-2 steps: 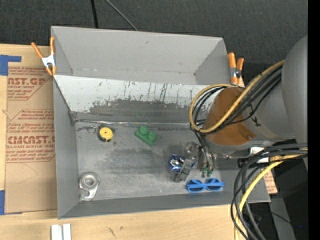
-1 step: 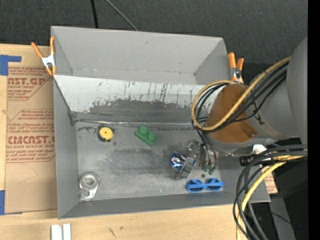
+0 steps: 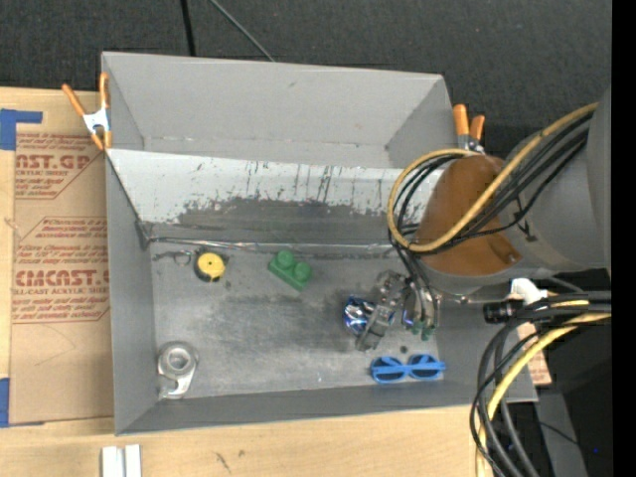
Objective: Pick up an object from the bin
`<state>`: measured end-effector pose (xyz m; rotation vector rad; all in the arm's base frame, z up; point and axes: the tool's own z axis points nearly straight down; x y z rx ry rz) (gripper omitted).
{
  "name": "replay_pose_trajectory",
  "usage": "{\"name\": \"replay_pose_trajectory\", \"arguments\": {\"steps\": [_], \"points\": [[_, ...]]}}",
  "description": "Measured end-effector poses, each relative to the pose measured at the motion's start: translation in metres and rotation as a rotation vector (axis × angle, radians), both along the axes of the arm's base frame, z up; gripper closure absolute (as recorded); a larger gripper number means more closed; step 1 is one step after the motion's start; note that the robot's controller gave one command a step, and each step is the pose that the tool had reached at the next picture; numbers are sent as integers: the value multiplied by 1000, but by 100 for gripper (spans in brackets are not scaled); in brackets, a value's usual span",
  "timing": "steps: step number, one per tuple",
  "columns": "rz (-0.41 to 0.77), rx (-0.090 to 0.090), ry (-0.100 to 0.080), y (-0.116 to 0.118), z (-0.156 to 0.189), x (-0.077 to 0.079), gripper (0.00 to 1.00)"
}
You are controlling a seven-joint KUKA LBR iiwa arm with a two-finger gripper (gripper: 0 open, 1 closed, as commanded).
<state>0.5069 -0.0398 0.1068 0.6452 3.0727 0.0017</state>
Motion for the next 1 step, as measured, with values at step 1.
{"name": "replay_pose_trajectory", "arguments": {"steps": [1], "points": [[2, -1, -7, 1, 76, 2, 100]]}}
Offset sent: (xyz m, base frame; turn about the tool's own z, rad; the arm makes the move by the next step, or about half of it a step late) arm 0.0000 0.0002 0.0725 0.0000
